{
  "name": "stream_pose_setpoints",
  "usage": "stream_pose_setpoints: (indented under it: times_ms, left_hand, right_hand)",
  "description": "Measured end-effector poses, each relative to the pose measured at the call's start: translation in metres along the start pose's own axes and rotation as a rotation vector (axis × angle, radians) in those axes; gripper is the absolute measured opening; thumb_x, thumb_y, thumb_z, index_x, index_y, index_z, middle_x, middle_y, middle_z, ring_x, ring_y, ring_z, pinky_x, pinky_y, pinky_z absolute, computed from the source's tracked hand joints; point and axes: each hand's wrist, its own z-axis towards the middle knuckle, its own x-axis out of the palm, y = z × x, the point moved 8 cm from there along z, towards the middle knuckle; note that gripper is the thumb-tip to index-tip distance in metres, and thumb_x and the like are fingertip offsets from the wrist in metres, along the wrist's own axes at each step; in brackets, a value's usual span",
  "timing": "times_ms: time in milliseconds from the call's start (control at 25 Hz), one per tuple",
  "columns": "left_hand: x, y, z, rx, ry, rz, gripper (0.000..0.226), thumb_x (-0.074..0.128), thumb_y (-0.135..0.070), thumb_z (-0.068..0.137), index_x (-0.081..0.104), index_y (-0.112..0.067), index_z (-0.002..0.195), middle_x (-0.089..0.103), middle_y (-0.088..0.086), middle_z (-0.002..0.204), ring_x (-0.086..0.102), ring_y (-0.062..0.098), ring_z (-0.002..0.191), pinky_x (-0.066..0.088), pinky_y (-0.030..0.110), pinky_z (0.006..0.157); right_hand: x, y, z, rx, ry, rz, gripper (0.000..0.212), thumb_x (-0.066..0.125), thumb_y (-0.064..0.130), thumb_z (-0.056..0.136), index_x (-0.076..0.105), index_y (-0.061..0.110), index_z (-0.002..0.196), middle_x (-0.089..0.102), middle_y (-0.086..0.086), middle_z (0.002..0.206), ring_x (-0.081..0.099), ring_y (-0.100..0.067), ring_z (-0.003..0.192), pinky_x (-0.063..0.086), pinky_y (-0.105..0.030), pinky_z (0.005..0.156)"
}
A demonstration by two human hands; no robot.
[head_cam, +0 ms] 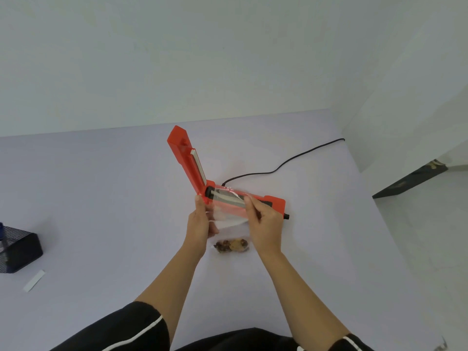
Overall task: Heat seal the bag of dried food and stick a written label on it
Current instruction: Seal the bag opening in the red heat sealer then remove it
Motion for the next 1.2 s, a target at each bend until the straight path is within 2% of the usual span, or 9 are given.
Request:
stream_pose_setpoints:
  times_ms: [120, 240, 320, 440, 640, 800, 920, 1080, 1200]
  left_hand:
    - [-0.006, -0.015, -0.028, 0.195, 0.102, 0.056, 0.046, 0.043, -0.046, 0.094, 0.064, -0.006, 0.087, 0.061, 0.006, 0.071, 0.048, 0.01, 0.046, 0.046, 0.02, 0.049]
    - [-0.02, -0.027, -0.054, 0.313, 0.138, 0.026, 0.023, 0.058, -0.025, 0.092, 0.064, -0.01, 0.075, 0.059, -0.002, 0.059, 0.046, 0.011, 0.049, 0.043, 0.02, 0.048]
    - [-0.034, -0.032, -0.067, 0.36, 0.109, 0.05, 0.022, 0.058, -0.021, 0.092, 0.063, -0.011, 0.073, 0.058, -0.007, 0.053, 0.046, 0.009, 0.047, 0.043, 0.018, 0.046]
    - [-0.069, -0.03, -0.086, 0.398, 0.02, 0.096, 0.022, 0.058, -0.021, 0.092, 0.063, -0.005, 0.079, 0.06, -0.007, 0.053, 0.048, 0.007, 0.045, 0.045, 0.018, 0.046]
    - [-0.136, 0.009, -0.116, 0.34, -0.119, 0.076, 0.019, 0.058, -0.019, 0.091, 0.066, -0.006, 0.079, 0.062, -0.001, 0.056, 0.049, 0.006, 0.043, 0.043, 0.016, 0.044]
    - [-0.189, 0.046, -0.126, 0.25, -0.206, 0.084, 0.02, 0.058, -0.023, 0.092, 0.067, -0.009, 0.08, 0.065, 0.001, 0.058, 0.05, 0.008, 0.043, 0.046, 0.023, 0.048]
    - [-0.208, 0.066, -0.117, 0.143, -0.195, 0.058, 0.024, 0.059, -0.028, 0.09, 0.066, -0.008, 0.079, 0.064, -0.001, 0.057, 0.046, 0.009, 0.041, 0.043, 0.03, 0.053]
    - [-0.232, 0.078, -0.08, 0.085, -0.205, 0.046, 0.026, 0.058, -0.03, 0.091, 0.066, -0.009, 0.078, 0.064, -0.001, 0.06, 0.047, 0.011, 0.044, 0.04, 0.022, 0.048]
    - [-0.237, 0.071, -0.046, 0.092, -0.192, 0.075, 0.026, 0.057, -0.032, 0.092, 0.064, -0.01, 0.08, 0.065, 0.001, 0.065, 0.052, 0.014, 0.05, 0.043, 0.02, 0.049]
  right_hand:
    - [-0.002, -0.008, -0.011, 0.143, 0.029, 0.106, 0.023, 0.055, 0.027, 0.092, 0.074, 0.014, 0.096, 0.05, 0.01, 0.053, 0.038, -0.006, 0.048, 0.034, -0.017, 0.047]
    - [-0.005, 0.003, -0.023, 0.209, 0.052, 0.192, 0.017, 0.057, 0.03, 0.09, 0.073, 0.023, 0.089, 0.056, 0.001, 0.055, 0.045, -0.009, 0.05, 0.044, -0.031, 0.049]
    - [-0.002, 0.012, -0.033, 0.265, 0.08, 0.263, 0.019, 0.058, 0.03, 0.09, 0.072, 0.023, 0.078, 0.053, 0.003, 0.051, 0.046, -0.01, 0.048, 0.041, -0.027, 0.046]
    - [0.014, 0.029, -0.056, 0.326, 0.153, 0.363, 0.031, 0.057, 0.029, 0.09, 0.068, 0.004, 0.075, 0.047, 0.004, 0.048, 0.04, -0.006, 0.04, 0.038, -0.019, 0.041]
    - [0.054, 0.048, -0.111, 0.326, 0.345, 0.319, 0.023, 0.054, 0.028, 0.092, 0.07, 0.025, 0.075, 0.051, 0.005, 0.05, 0.046, -0.005, 0.04, 0.043, -0.02, 0.043]
    - [0.093, 0.054, -0.154, 0.354, 0.464, 0.286, 0.024, 0.055, 0.029, 0.091, 0.07, 0.016, 0.079, 0.052, 0.004, 0.05, 0.047, -0.005, 0.039, 0.044, -0.021, 0.043]
    - [0.114, 0.051, -0.166, 0.406, 0.505, 0.271, 0.028, 0.055, 0.033, 0.091, 0.07, 0.012, 0.08, 0.053, 0.003, 0.051, 0.047, -0.006, 0.039, 0.043, -0.02, 0.042]
    - [0.158, 0.043, -0.163, 0.418, 0.512, 0.163, 0.026, 0.055, 0.035, 0.091, 0.07, 0.016, 0.084, 0.056, 0.002, 0.055, 0.048, -0.005, 0.041, 0.045, -0.022, 0.047]
    - [0.183, 0.038, -0.142, 0.371, 0.474, 0.093, 0.028, 0.056, 0.036, 0.091, 0.069, 0.013, 0.083, 0.058, 0.001, 0.058, 0.053, -0.01, 0.052, 0.051, -0.034, 0.059]
